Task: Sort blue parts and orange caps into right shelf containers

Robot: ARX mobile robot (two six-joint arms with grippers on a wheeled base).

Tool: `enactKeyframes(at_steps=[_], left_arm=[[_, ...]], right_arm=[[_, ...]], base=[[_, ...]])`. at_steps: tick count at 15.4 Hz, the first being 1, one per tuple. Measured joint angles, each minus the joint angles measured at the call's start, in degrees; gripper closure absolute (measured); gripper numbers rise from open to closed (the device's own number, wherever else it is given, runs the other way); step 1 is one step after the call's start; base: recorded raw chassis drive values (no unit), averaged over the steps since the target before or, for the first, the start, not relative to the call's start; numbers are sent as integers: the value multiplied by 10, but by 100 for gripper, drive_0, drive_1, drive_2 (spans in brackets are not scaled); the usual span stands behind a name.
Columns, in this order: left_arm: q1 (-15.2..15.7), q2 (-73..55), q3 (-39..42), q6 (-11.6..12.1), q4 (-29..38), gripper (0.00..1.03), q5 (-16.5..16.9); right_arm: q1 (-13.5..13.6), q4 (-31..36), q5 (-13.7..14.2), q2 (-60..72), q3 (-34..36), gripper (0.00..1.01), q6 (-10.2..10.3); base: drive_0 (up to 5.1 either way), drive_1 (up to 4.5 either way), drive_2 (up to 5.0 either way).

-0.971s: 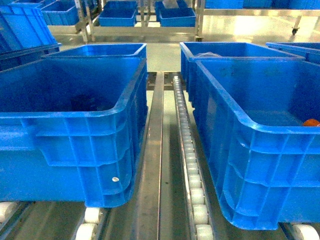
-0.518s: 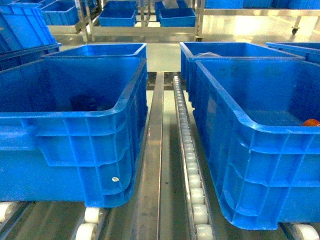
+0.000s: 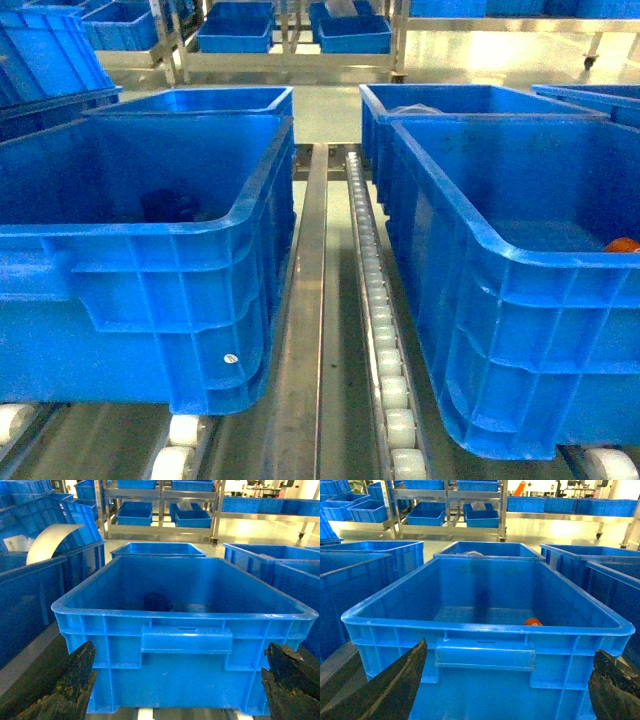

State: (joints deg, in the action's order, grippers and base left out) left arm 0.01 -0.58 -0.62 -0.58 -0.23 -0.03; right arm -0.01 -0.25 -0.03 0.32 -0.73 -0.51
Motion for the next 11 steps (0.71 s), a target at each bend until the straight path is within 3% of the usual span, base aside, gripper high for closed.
enactKeyframes(at_steps=[11], left_arm=[[0, 0, 0, 0, 0, 5, 0]], right_arm=[[0, 0, 0, 0, 0, 3, 0]], base=[[0, 0, 0]])
